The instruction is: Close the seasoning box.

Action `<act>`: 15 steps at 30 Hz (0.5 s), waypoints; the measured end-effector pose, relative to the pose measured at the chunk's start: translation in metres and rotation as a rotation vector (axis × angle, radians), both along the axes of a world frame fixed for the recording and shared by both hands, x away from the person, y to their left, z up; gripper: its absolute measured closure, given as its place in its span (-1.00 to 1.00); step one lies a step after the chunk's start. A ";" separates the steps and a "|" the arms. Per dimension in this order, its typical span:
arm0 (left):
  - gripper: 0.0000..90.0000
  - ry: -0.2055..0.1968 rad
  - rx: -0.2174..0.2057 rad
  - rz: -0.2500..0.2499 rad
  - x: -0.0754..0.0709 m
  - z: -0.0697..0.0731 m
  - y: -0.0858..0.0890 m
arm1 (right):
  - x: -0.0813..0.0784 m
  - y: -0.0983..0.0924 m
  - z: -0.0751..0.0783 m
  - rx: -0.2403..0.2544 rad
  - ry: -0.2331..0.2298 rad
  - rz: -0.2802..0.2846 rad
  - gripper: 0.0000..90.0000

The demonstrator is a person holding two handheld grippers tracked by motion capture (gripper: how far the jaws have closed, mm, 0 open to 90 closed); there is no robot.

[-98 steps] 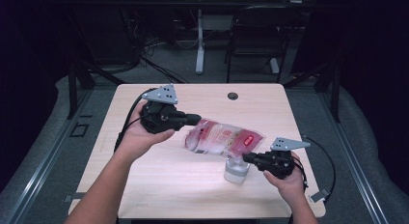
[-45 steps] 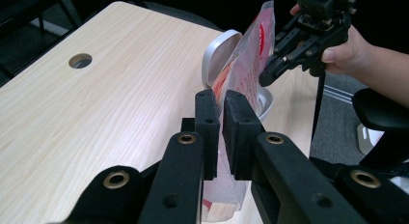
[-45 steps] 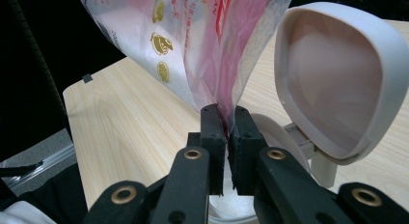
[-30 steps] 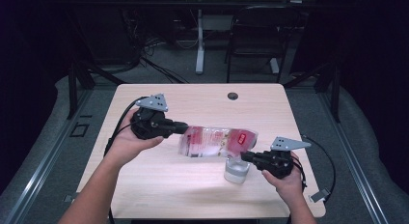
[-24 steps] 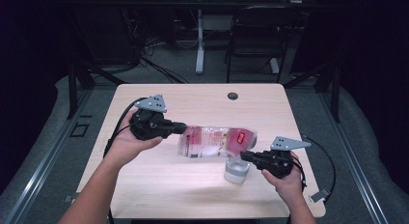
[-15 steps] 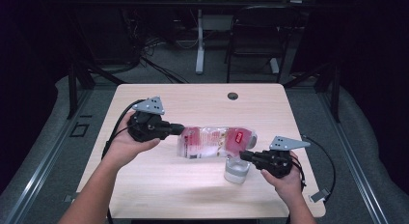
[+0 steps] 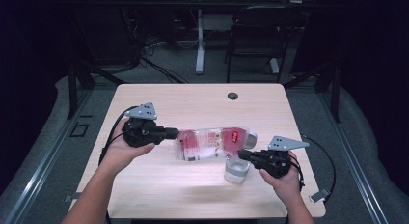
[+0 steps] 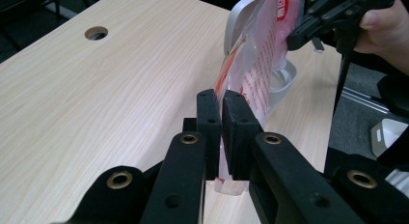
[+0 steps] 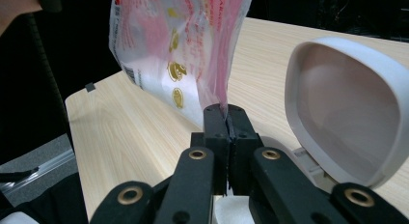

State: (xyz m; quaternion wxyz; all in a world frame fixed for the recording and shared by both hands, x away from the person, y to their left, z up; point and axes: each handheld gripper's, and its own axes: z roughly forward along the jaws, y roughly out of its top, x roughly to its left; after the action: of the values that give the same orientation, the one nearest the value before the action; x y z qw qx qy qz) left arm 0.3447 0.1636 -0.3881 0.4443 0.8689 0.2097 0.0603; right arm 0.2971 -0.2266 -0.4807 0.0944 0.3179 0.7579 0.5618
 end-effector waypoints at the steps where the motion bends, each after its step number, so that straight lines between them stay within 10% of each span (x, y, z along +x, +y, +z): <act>1: 0.92 -0.003 0.007 0.007 -0.001 -0.001 0.000 | 0.000 0.000 0.000 0.000 0.000 0.003 0.99; 15: 0.93 -0.009 0.006 0.021 -0.006 -0.014 0.010 | -0.001 0.007 0.006 -0.028 -0.014 0.013 1.00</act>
State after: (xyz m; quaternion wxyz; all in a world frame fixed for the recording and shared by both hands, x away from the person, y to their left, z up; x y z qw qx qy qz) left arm 0.3391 0.1733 -0.4021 0.4421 0.8676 0.2168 0.0695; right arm 0.2960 -0.2199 -0.4751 0.1005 0.3078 0.7669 0.5541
